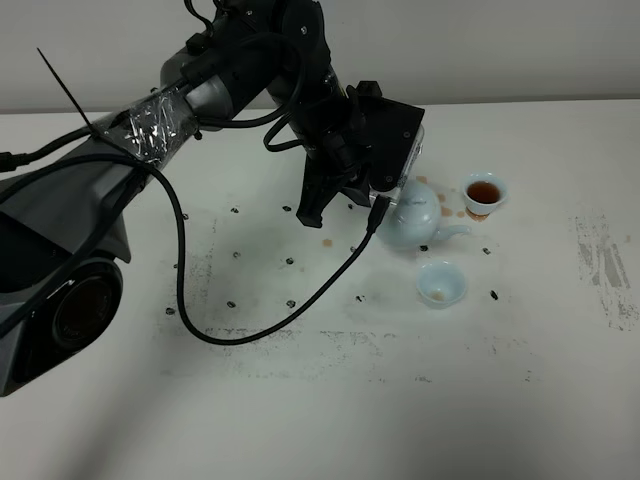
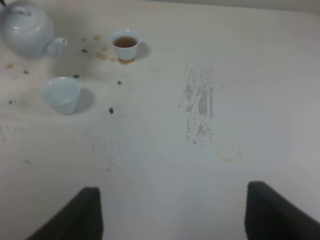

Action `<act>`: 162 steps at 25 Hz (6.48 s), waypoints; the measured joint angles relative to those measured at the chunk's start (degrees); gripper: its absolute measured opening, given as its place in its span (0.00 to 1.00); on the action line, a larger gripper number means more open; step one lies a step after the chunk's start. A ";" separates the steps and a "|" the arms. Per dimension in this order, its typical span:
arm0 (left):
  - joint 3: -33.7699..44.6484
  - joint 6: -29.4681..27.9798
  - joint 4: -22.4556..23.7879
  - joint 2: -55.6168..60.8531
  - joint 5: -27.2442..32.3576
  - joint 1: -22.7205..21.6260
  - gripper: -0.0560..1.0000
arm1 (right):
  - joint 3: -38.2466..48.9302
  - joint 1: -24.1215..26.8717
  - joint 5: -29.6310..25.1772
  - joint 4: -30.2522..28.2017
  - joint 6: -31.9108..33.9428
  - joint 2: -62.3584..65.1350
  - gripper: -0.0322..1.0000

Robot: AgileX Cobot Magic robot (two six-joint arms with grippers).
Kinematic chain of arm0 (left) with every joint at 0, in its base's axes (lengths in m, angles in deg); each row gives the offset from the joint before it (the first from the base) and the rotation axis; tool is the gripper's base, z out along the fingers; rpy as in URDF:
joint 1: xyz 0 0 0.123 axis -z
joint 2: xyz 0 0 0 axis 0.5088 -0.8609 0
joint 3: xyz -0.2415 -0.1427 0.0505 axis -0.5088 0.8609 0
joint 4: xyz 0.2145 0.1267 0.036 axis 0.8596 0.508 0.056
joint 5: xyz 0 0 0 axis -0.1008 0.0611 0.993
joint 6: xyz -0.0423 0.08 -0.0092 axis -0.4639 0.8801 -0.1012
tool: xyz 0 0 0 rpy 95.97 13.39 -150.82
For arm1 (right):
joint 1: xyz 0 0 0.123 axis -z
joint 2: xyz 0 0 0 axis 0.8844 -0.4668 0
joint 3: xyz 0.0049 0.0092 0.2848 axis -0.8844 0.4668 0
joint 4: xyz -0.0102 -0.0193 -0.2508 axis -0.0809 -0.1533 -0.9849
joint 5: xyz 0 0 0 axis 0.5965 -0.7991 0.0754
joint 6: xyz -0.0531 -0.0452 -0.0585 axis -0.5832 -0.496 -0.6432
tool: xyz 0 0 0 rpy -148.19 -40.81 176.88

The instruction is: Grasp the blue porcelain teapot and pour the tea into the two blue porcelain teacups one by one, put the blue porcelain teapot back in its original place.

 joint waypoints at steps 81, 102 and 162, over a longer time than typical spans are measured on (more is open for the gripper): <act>11.39 4.02 15.10 5.13 -10.85 4.01 0.06 | 0.00 0.00 0.00 0.00 0.00 0.00 0.59; 11.39 9.04 18.61 6.15 -11.23 5.74 0.06 | 0.00 0.00 0.00 0.00 0.00 0.00 0.59; 11.39 12.80 26.77 6.15 -11.29 9.65 0.06 | 0.00 0.00 0.00 0.00 0.00 0.00 0.59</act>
